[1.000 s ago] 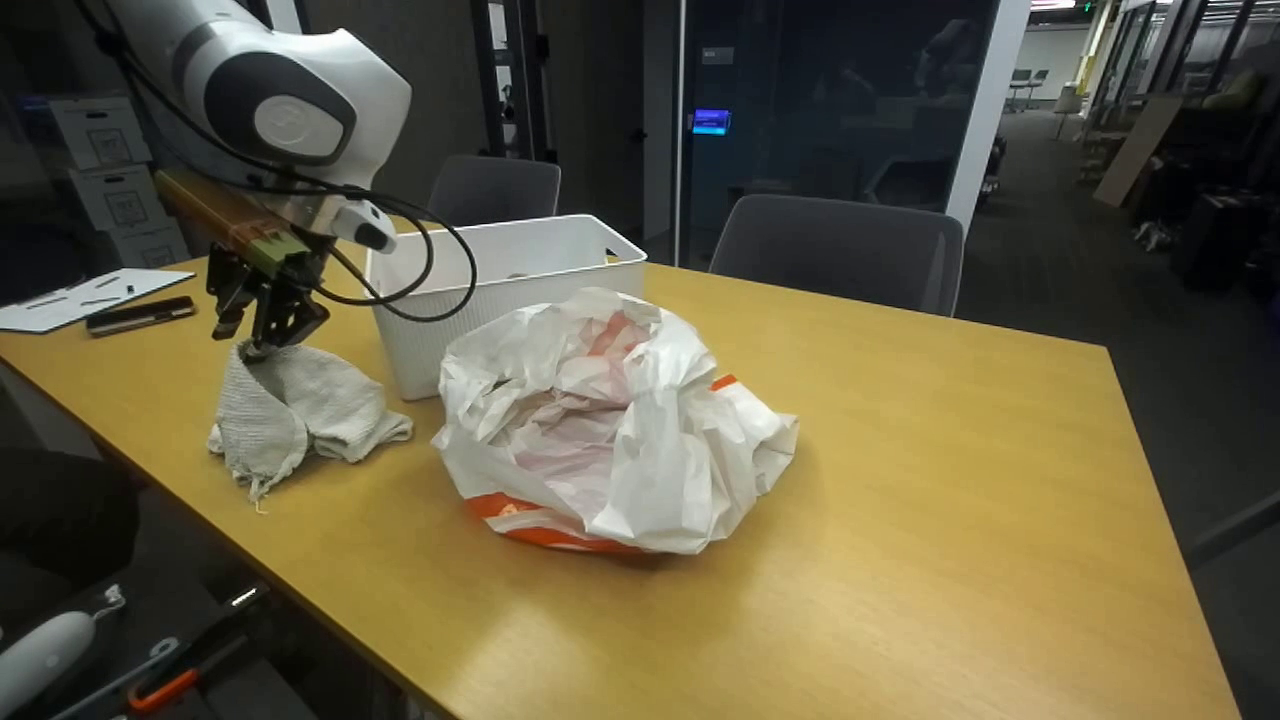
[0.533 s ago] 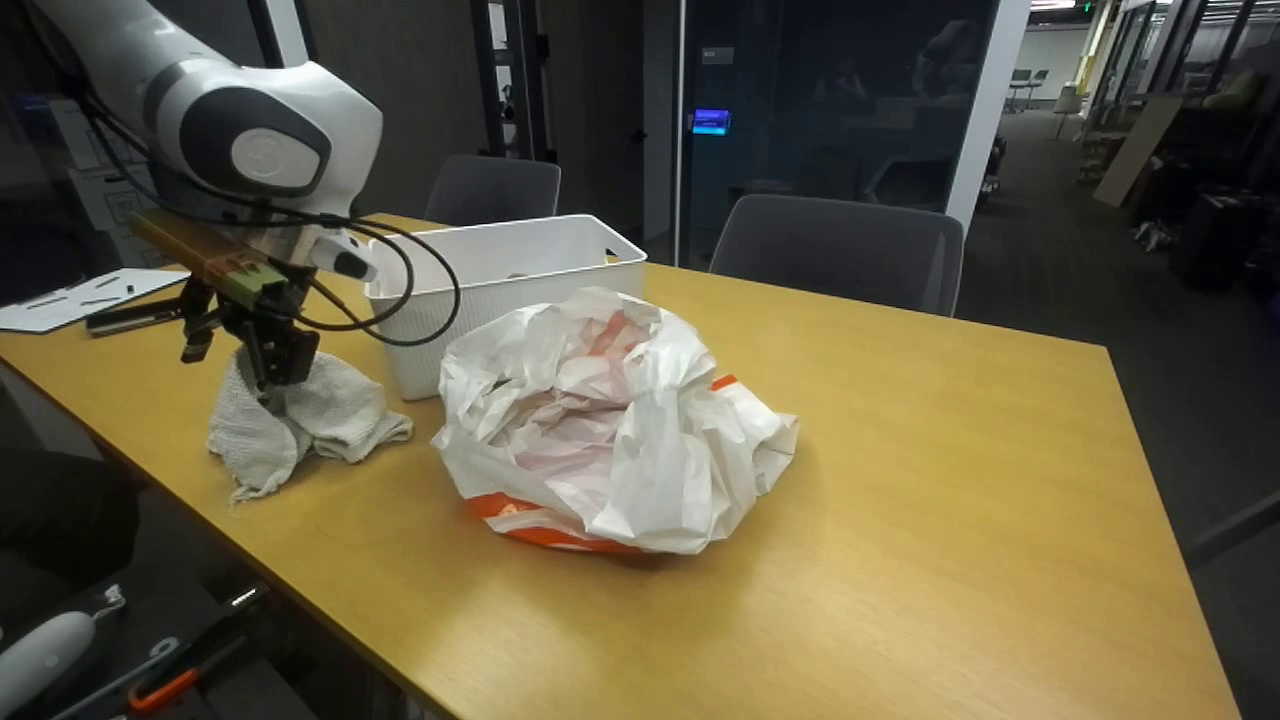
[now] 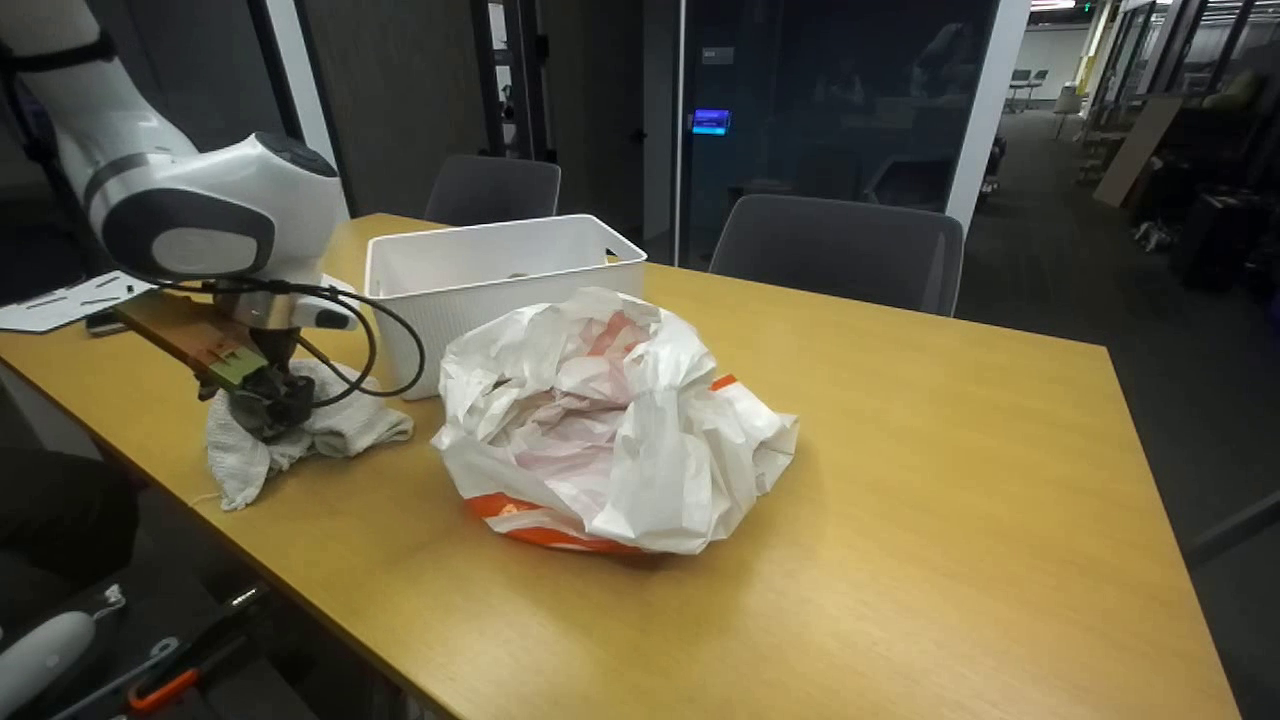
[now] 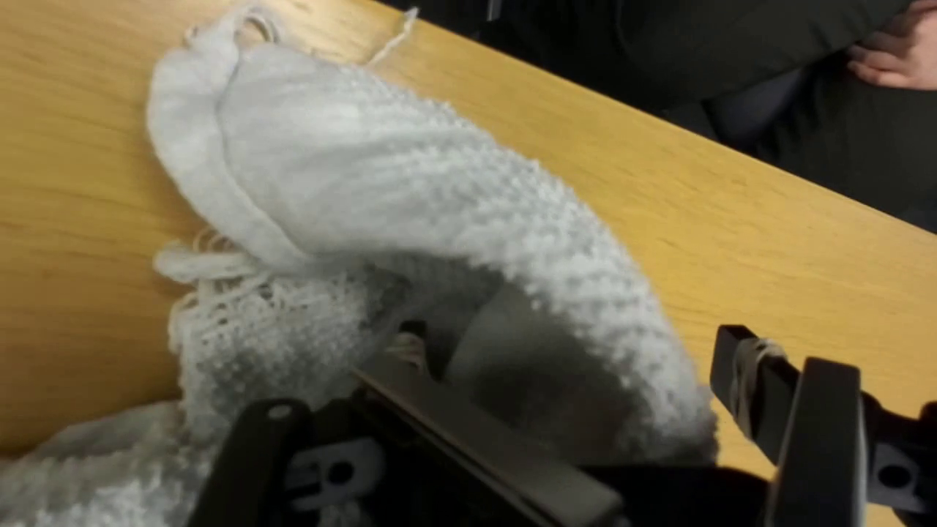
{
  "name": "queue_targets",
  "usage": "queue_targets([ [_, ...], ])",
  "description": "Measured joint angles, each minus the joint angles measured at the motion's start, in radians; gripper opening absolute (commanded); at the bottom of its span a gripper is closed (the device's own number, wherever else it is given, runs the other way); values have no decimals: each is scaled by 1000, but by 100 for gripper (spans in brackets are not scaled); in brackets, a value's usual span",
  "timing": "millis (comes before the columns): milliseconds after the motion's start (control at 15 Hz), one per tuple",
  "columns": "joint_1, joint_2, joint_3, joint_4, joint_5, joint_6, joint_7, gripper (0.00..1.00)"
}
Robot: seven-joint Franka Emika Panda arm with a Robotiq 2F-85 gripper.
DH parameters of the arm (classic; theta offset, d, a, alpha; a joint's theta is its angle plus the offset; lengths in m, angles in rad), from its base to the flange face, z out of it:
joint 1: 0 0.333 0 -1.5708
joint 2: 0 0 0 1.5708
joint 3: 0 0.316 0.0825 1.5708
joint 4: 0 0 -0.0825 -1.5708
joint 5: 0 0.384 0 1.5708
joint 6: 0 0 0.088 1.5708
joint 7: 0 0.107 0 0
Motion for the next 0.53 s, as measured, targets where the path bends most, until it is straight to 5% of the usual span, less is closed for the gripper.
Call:
queue_targets([
  [267,15,83,52,-26,-4,204,-80,96],
  [333,15,102,66,-31,-14,252,-97,74],
  [533,23,120,88,-41,-17,346,-143,59],
])
